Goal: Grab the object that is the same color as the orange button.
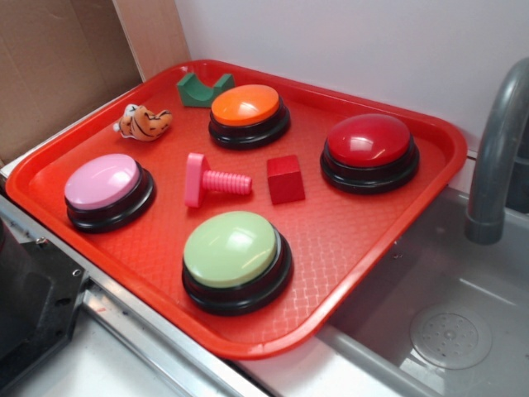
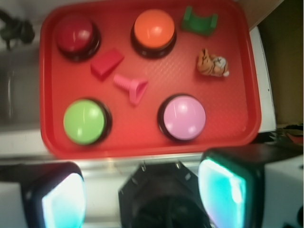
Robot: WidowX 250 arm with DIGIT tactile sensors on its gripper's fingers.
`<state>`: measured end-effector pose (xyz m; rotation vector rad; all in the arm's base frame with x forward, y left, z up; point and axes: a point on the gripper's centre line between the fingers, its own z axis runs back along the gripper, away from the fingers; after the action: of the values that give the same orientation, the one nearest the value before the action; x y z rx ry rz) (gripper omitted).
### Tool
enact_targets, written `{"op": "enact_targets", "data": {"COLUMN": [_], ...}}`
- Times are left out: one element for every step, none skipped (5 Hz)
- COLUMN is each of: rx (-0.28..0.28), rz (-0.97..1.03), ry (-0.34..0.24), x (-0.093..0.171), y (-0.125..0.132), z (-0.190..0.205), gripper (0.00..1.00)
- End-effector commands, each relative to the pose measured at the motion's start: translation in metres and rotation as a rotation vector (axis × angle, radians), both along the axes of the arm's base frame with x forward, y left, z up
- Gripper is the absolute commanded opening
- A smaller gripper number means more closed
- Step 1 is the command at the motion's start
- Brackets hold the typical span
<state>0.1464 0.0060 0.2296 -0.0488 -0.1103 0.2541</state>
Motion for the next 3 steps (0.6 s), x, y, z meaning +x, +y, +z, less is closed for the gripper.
{"op": "enact_targets", "data": {"rx": [0.107, 0.152, 0.164], "rz": [0.509, 0.760, 1.012], "ry": [-0.005, -0.022, -0.031], "x": [0.056, 0.063, 0.050], "y": [0.062, 0.096, 0.118], "z": [-0.039, -0.068, -0.087], "gripper": [1.00, 1.00, 1.00]}}
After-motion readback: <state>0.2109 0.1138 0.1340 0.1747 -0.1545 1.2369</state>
